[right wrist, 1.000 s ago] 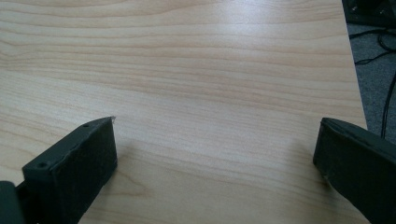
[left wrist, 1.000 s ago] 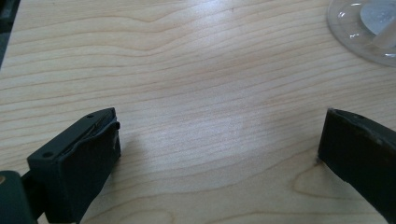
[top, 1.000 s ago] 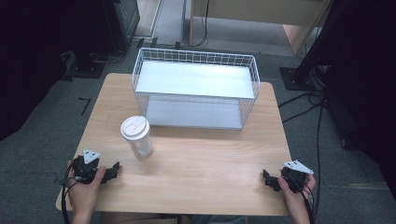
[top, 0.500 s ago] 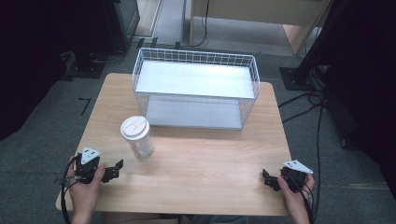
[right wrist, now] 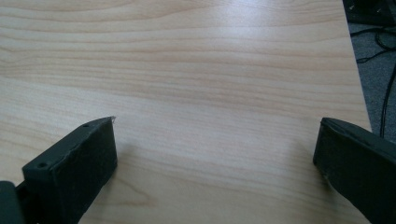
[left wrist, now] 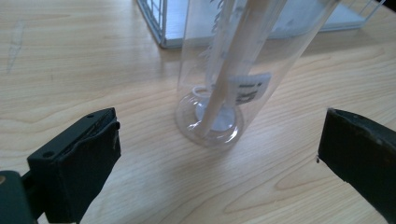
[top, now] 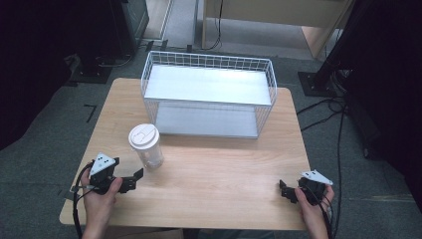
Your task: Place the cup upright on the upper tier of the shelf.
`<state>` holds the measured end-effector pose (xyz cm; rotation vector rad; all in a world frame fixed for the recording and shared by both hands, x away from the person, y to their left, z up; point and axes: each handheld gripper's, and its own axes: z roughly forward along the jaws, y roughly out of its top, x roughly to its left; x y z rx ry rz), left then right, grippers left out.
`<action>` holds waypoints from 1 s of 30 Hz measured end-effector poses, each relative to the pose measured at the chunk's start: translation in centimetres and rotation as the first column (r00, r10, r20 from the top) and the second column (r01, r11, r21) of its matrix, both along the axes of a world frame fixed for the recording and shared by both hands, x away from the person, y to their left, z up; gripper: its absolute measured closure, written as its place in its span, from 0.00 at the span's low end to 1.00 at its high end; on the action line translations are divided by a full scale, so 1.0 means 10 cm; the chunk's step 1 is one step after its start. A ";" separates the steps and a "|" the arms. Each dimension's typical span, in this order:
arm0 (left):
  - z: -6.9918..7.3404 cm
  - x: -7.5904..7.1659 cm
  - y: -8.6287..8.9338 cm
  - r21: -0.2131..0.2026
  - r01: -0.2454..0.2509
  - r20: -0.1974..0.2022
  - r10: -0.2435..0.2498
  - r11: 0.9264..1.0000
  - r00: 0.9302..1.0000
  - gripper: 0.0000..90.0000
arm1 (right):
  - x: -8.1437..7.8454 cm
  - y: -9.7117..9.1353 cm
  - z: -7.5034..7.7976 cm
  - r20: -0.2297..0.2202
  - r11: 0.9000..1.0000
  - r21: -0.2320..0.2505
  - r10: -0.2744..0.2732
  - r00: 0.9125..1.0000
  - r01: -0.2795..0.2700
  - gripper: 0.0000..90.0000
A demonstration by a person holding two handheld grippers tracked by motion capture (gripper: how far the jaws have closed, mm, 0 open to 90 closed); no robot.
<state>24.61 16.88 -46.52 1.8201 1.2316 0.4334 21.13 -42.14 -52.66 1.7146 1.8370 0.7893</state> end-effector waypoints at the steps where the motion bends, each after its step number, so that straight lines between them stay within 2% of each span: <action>1: 0.01 0.00 -0.01 -0.007 -0.001 0.003 0.001 1.000 1.000 0.00 | 0.01 0.01 0.00 0.000 1.000 -0.002 0.002 1.000 -0.002 0.00; 8: 0.07 0.06 -0.10 -0.003 0.004 0.007 -0.004 1.000 1.000 0.00 | 0.01 0.03 0.00 0.001 0.998 -0.004 0.057 0.998 -0.057 0.00; 11: 0.08 0.08 -0.15 0.003 0.006 0.013 -0.006 1.000 1.000 0.00 | 0.01 0.03 0.00 0.001 0.998 -0.004 0.057 0.998 -0.057 0.00; 13: 0.09 0.14 -0.23 0.023 0.012 0.011 -0.013 1.000 1.000 0.00 | 0.01 0.03 0.00 0.001 0.998 -0.004 0.058 0.998 -0.058 0.00; 25: 0.17 0.35 -0.39 0.036 -0.006 0.022 0.005 0.999 1.000 0.00 | 0.01 0.03 0.00 0.001 0.998 -0.003 0.058 0.998 -0.058 0.00; 27: 0.17 0.37 -0.43 0.041 -0.022 0.017 0.021 0.999 1.000 0.04 | 0.01 0.03 0.00 0.001 0.998 -0.002 0.056 0.998 -0.056 0.00; 30: 0.16 0.39 -0.45 0.049 -0.021 0.013 0.020 0.999 1.000 0.06 | 0.01 0.03 0.00 0.001 0.998 -0.003 0.058 0.998 -0.058 0.00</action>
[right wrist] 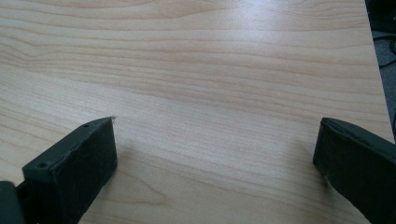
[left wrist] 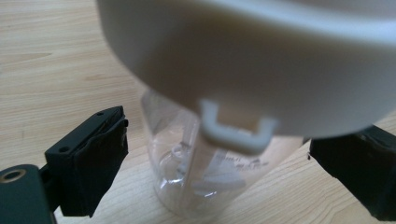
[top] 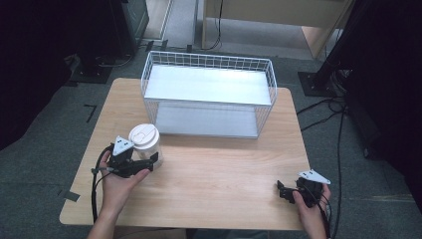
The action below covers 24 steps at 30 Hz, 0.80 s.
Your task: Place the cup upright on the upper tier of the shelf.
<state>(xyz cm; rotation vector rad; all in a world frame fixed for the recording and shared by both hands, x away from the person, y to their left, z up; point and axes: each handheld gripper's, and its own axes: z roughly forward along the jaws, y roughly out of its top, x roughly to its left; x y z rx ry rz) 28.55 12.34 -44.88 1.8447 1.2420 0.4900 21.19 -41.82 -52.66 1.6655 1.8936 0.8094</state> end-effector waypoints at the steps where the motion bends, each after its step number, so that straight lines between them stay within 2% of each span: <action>1: 0.00 0.02 -0.01 0.003 0.001 0.001 -0.001 1.000 1.000 0.06 | 0.00 0.00 0.00 0.000 1.000 0.000 0.000 1.000 0.000 0.00; 12: 0.03 0.09 -0.06 -0.038 -0.003 0.040 0.005 0.999 0.999 0.10 | 0.00 0.00 0.00 0.000 1.000 0.000 0.000 1.000 0.000 0.00; 24: 0.09 0.14 -0.10 -0.011 -0.010 0.075 0.011 1.000 0.997 0.15 | 0.00 0.00 0.00 0.000 1.000 0.000 0.000 1.000 0.000 0.00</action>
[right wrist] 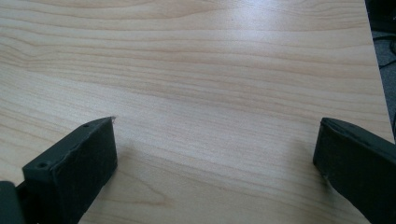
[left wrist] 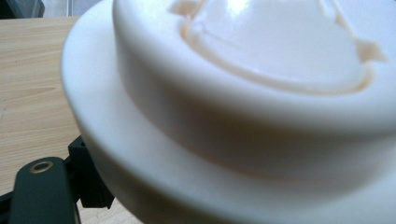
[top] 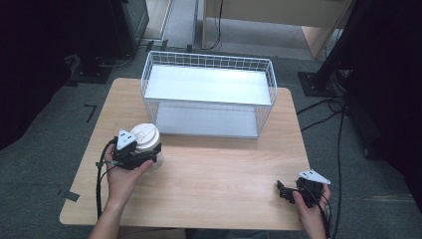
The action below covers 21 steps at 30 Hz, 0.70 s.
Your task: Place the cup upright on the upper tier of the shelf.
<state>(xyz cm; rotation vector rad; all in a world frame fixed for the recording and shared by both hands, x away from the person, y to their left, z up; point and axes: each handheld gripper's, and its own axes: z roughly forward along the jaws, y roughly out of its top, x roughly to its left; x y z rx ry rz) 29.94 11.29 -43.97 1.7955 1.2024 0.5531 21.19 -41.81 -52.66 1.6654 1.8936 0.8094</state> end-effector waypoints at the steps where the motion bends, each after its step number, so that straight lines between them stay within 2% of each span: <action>1: 0.00 0.00 0.00 0.001 -0.003 0.006 0.003 1.000 1.000 0.15 | 0.00 0.00 0.00 0.000 1.000 0.000 0.000 1.000 0.000 0.00; 6: 0.01 -0.01 -0.01 0.008 -0.013 0.025 0.013 1.000 1.000 0.16 | 0.00 0.00 0.00 0.000 1.000 0.001 -0.001 1.000 0.001 0.00; 11: 0.07 0.00 0.01 -0.019 -0.012 0.047 0.013 1.000 0.999 0.16 | 0.00 0.00 0.00 0.000 1.000 0.000 0.000 1.000 0.000 0.00; 14: 0.17 0.02 0.00 -0.039 0.005 0.054 -0.003 0.999 0.999 0.17 | 0.00 0.00 0.00 0.001 1.000 0.001 -0.001 1.000 0.001 0.00; 21: 0.36 0.02 -0.11 -0.028 0.041 0.082 -0.039 0.999 0.996 0.17 | 0.00 0.00 0.00 0.000 1.000 0.001 0.000 1.000 0.000 0.00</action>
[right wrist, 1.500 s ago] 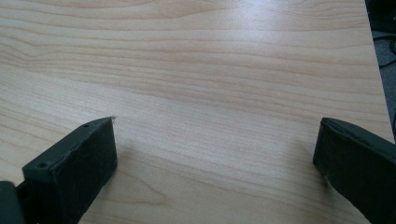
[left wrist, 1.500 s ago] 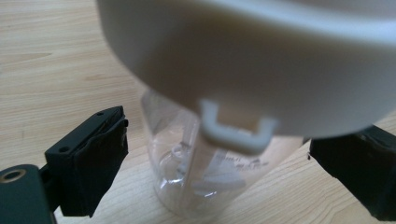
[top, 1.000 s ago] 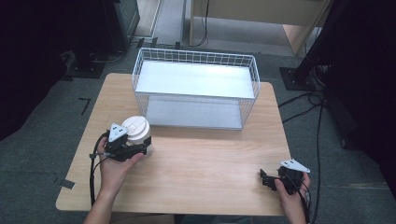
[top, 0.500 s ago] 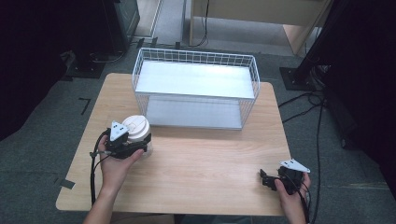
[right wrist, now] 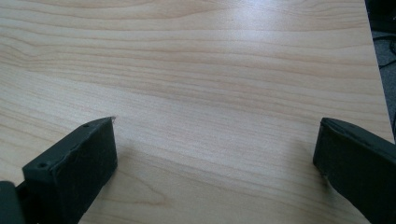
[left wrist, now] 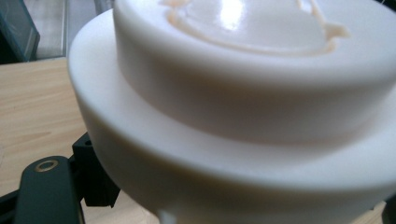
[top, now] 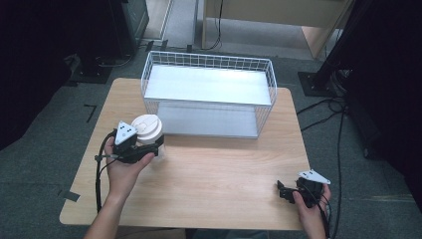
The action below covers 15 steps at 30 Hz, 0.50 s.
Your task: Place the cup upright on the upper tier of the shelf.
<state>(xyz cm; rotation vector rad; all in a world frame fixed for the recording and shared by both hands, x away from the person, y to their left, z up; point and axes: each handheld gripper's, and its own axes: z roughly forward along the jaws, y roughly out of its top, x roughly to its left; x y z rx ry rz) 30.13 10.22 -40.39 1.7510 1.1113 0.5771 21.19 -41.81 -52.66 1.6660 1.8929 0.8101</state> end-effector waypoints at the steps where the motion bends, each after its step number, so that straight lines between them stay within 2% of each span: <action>1: 0.02 0.01 -0.01 -0.002 0.002 0.005 -0.002 1.000 1.000 0.17 | 0.00 0.00 0.00 0.000 1.000 0.000 0.000 1.000 0.000 0.00; 7: 0.15 0.03 -0.09 -0.009 0.010 0.053 -0.010 1.000 0.999 0.17 | 0.00 0.00 0.00 0.002 1.000 -0.001 0.001 1.000 -0.001 0.00; 9: 0.20 0.03 -0.12 -0.006 0.019 0.081 -0.019 1.000 0.997 0.17 | 0.00 0.00 0.00 0.001 1.000 -0.001 0.001 1.000 -0.001 0.00; 15: 0.33 0.00 -0.21 -0.007 0.042 0.185 -0.040 0.999 0.982 0.17 | -0.01 0.00 0.00 0.005 1.000 -0.002 0.012 1.000 -0.012 0.00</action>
